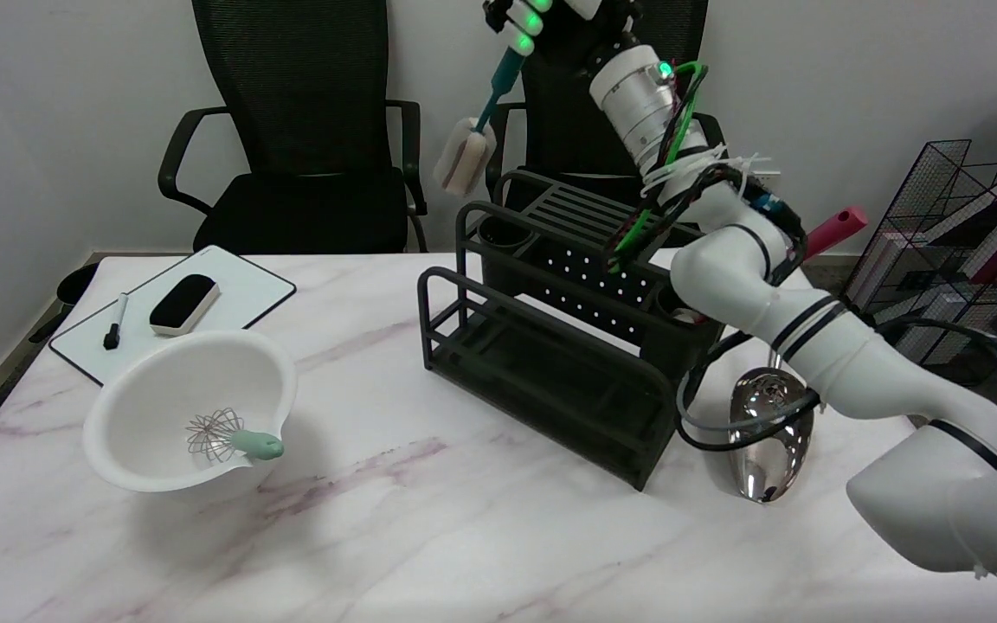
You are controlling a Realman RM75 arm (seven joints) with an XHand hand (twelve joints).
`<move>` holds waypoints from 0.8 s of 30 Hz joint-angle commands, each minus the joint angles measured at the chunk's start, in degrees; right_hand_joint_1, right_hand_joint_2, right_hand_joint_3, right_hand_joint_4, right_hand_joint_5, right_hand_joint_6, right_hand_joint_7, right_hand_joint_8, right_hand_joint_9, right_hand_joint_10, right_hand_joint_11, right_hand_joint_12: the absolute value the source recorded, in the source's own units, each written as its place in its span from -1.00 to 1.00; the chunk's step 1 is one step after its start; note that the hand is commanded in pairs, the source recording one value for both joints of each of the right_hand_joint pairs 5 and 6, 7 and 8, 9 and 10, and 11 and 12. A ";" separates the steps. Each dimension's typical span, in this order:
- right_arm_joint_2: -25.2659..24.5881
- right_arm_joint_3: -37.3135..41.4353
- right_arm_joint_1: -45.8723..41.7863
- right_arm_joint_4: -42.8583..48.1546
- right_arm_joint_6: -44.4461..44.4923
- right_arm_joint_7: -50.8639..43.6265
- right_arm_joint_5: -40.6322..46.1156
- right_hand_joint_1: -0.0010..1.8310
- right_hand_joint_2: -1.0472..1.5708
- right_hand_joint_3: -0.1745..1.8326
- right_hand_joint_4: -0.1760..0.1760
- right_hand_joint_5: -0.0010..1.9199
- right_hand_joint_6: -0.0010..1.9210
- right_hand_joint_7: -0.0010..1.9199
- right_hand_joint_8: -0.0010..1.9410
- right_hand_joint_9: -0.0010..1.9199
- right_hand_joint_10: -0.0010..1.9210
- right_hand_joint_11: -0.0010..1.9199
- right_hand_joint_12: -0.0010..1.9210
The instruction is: Place the blue sponge bottle brush into the kitchen storage rack.
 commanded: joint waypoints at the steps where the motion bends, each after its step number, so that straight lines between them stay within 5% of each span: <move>1: 0.42 2.52 7.12 -11.04 -0.08 1.11 0.21 0.06 1.00 -0.48 0.00 1.00 1.00 1.00 0.98 1.00 1.00 1.00 1.00; 14: 0.87 -1.79 5.16 -16.03 0.22 1.11 -0.83 0.06 1.00 -0.48 0.00 1.00 1.00 1.00 0.98 1.00 1.00 1.00 1.00; 24: 0.72 -3.15 5.50 -16.75 1.80 1.11 -13.31 0.06 1.00 -0.45 0.00 1.00 1.00 1.00 0.98 1.00 1.00 1.00 1.00</move>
